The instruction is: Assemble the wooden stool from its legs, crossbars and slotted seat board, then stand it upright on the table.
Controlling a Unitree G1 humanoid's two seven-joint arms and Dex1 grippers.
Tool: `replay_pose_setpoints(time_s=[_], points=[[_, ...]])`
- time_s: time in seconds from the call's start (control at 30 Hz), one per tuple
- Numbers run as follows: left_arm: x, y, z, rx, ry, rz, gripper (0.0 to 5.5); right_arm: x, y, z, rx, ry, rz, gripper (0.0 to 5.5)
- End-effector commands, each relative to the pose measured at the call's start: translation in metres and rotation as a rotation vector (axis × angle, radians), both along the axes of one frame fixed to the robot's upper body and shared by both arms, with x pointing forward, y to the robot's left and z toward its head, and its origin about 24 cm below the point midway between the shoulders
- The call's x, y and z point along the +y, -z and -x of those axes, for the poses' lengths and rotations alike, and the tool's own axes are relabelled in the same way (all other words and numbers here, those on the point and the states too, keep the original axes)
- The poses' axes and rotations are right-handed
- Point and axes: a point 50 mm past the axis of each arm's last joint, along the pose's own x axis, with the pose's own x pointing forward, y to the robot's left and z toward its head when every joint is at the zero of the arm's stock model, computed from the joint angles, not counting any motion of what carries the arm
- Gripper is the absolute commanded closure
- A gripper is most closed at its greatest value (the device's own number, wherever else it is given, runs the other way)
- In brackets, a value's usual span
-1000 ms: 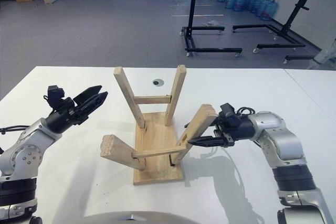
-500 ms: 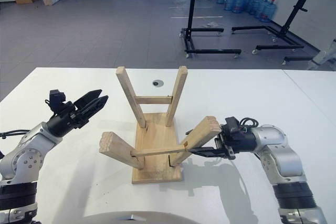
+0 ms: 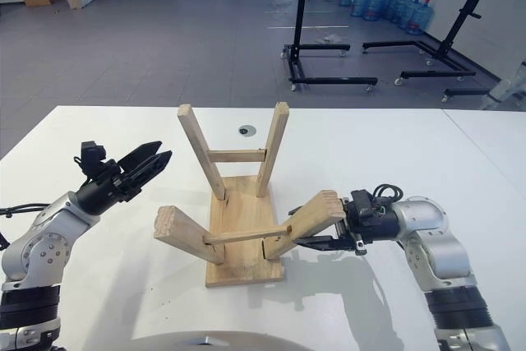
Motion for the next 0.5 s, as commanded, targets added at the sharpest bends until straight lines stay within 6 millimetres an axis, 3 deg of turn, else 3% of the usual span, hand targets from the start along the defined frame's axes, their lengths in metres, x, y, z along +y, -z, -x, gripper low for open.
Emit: replay_pose_setpoints(time_s=[0.03,0.5], points=[[-0.003,0.003,0.0,0.005,-0.001,-0.015,1.85,-0.003,0.009,0.0,0.05,0.011,0.087,3.46],[-0.014,0.01,-0.001,0.023,0.015,-0.017,1.85,-0.007,0.007,-0.008,0.074,-0.04,0.137,3.46]])
